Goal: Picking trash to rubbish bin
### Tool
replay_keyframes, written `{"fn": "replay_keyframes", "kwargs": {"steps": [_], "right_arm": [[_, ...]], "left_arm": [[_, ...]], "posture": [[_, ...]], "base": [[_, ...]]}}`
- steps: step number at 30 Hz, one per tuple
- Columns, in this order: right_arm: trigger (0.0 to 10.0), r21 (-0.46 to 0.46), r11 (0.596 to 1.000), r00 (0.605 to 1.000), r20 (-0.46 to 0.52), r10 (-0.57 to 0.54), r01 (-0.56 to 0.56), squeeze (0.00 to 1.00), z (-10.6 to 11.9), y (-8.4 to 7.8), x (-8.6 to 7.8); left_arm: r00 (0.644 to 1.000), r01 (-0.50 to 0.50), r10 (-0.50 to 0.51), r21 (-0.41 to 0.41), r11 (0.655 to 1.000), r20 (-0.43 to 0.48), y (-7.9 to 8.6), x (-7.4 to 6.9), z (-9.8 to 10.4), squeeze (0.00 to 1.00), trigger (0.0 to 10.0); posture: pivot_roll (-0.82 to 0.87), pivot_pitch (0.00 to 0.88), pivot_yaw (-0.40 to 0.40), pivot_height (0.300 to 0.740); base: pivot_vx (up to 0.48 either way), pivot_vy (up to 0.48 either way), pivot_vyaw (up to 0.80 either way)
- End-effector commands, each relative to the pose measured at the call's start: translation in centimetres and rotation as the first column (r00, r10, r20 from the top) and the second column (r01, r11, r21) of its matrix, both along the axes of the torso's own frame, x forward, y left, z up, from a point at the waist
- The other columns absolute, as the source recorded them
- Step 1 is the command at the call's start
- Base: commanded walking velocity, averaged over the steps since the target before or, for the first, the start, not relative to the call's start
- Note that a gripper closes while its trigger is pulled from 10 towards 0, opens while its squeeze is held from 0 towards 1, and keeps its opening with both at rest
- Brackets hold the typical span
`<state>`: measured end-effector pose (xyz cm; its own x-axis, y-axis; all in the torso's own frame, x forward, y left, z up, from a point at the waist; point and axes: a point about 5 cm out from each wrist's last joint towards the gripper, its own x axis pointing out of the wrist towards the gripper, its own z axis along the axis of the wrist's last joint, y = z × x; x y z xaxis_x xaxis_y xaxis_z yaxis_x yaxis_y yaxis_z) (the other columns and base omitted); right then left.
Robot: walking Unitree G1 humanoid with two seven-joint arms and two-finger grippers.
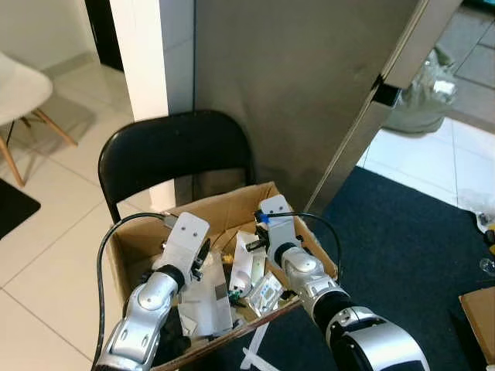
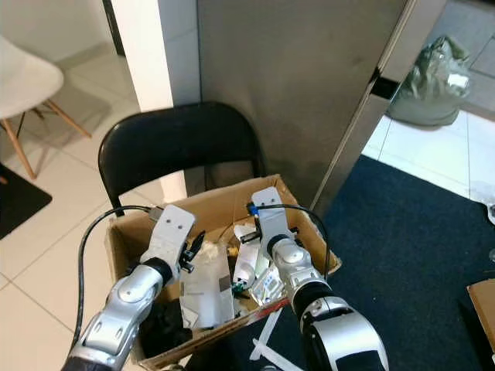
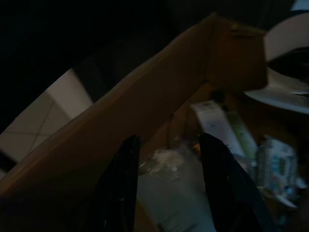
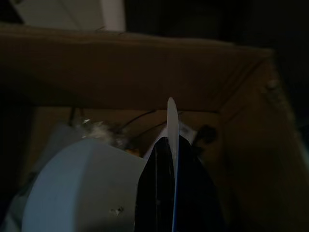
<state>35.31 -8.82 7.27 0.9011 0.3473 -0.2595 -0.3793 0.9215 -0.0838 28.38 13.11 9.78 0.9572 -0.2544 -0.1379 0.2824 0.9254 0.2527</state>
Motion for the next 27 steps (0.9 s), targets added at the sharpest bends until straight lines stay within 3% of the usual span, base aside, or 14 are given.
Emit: {"fn": "replay_keyframes", "kwargs": {"steps": [1,6,10,11,14,17,19,21,27], "right_arm": [[10.0,0.014,1.000,0.999,-0.048,-0.011,0.011,0.00,-1.0,-0.4,-0.5],[10.0,0.036,0.999,0.999,-0.052,-0.008,0.010,0.00,-1.2,-0.5,-0.7],[10.0,0.050,0.999,0.999,-0.048,-0.004,0.006,0.00,-1.2,-0.3,-0.8],[10.0,0.050,0.999,0.999,-0.048,-0.004,0.006,0.00,-1.2,-0.3,-0.8],[10.0,0.056,0.998,0.999,-0.041,-0.008,0.010,0.00,-1.0,-0.3,-0.7],[10.0,0.059,0.998,0.999,-0.036,-0.005,0.007,0.00,-0.9,-0.3,-0.6],[10.0,0.059,0.998,0.999,-0.035,-0.002,0.005,0.00,-0.9,-0.3,-0.6],[10.0,0.059,0.998,0.999,-0.037,0.007,-0.005,0.00,-0.9,-0.2,-0.6],[10.0,0.065,0.997,0.998,-0.048,0.031,-0.028,0.00,-1.0,0.0,-0.7]], "left_arm": [[0.999,-0.021,0.021,-0.008,1.000,0.041,0.5,-0.3,0.5,0.00,10.0],[0.997,0.031,-0.028,-0.040,0.999,0.078,0.5,-1.3,1.2,0.00,10.0],[0.972,0.210,-0.194,-0.121,0.970,0.132,-0.5,-2.9,1.8,0.00,10.0],[0.972,0.210,-0.194,-0.121,0.970,0.132,-0.5,-2.9,1.8,0.00,10.0],[0.937,0.344,-0.322,-0.191,0.920,0.135,-1.3,-4.0,2.1,0.00,10.0],[0.915,0.401,-0.382,-0.218,0.890,0.127,-1.7,-4.5,2.3,0.00,10.0],[0.911,0.412,-0.395,-0.210,0.887,0.119,-1.7,-4.7,2.2,0.00,10.0],[0.916,0.401,-0.389,-0.203,0.893,0.095,-1.0,-5.0,1.9,0.05,10.0],[0.935,0.353,-0.354,-0.199,0.914,0.035,0.9,-6.3,1.0,0.05,10.0]], "posture": [[0.07,0.225,-0.109,0.740],[0.06,0.241,-0.099,0.740],[0.07,0.244,-0.087,0.740],[0.07,0.244,-0.087,0.740],[0.07,0.239,-0.084,0.740],[0.07,0.235,-0.084,0.740],[0.07,0.232,-0.083,0.740],[0.07,0.223,-0.083,0.740],[0.08,0.214,-0.084,0.740]], "base": [[0.000,0.000,0.00],[0.000,0.000,0.00],[0.000,0.000,0.00],[0.000,0.000,0.00],[0.000,0.000,0.00],[0.000,0.000,0.00],[0.000,0.000,0.00],[0.000,0.000,0.00],[0.000,0.000,0.00]]}}
